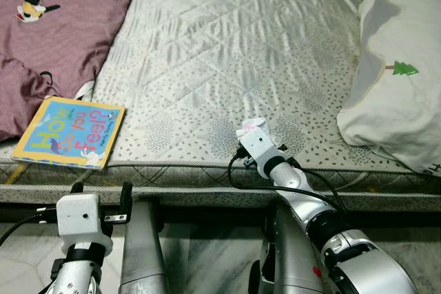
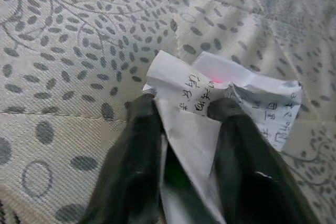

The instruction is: Clean up the room

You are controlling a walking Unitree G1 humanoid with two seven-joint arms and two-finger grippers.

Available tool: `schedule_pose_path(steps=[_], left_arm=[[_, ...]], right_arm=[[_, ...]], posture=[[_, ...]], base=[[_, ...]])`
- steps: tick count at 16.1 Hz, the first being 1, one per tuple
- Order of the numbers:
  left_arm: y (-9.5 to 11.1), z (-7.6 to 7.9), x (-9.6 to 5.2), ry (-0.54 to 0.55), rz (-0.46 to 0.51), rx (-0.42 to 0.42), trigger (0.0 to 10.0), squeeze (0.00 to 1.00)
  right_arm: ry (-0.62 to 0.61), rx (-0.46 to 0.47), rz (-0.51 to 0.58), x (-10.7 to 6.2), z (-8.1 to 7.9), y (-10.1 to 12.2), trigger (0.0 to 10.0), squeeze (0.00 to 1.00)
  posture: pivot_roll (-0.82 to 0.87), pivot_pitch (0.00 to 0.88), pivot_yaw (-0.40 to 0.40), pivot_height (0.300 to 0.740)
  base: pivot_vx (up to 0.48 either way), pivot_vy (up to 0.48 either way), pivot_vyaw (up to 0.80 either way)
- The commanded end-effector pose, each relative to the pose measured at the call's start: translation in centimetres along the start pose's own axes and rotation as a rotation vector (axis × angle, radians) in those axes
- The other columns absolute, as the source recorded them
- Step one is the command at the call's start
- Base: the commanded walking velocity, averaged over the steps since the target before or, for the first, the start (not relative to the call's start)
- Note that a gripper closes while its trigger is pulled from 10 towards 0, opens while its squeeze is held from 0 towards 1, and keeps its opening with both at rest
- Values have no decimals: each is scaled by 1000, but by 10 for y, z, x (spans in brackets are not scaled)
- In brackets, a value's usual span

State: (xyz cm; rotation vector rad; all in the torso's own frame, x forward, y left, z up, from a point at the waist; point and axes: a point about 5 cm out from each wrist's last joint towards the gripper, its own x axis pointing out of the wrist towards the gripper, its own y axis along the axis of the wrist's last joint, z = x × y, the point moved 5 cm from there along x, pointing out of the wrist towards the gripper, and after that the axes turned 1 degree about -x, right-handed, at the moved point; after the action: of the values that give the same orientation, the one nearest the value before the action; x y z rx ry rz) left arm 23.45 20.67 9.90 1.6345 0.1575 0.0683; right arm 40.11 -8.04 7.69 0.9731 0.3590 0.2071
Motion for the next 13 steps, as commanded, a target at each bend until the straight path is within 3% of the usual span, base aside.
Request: schedule_pose_path(steps=[1, 9, 13], left_arm=[[0, -1, -3, 0, -11, 3, 10000, 0], [-1, -1, 2, -14, -11, 8, 10000, 0], [4, 3, 19, -18, 31, -14, 10000, 0]], right_arm=[[17, 12, -81, -5, -6, -22, 0, 0], [-32, 51, -70, -8, 4, -26, 0, 0], [-94, 239, 18, -11, 18, -15, 0, 0]], posture=[[231, 290, -37, 498], [217, 266, -27, 498], [176, 174, -14, 498]], base=[[0, 0, 0], [0, 0, 0], [0, 0, 0]])
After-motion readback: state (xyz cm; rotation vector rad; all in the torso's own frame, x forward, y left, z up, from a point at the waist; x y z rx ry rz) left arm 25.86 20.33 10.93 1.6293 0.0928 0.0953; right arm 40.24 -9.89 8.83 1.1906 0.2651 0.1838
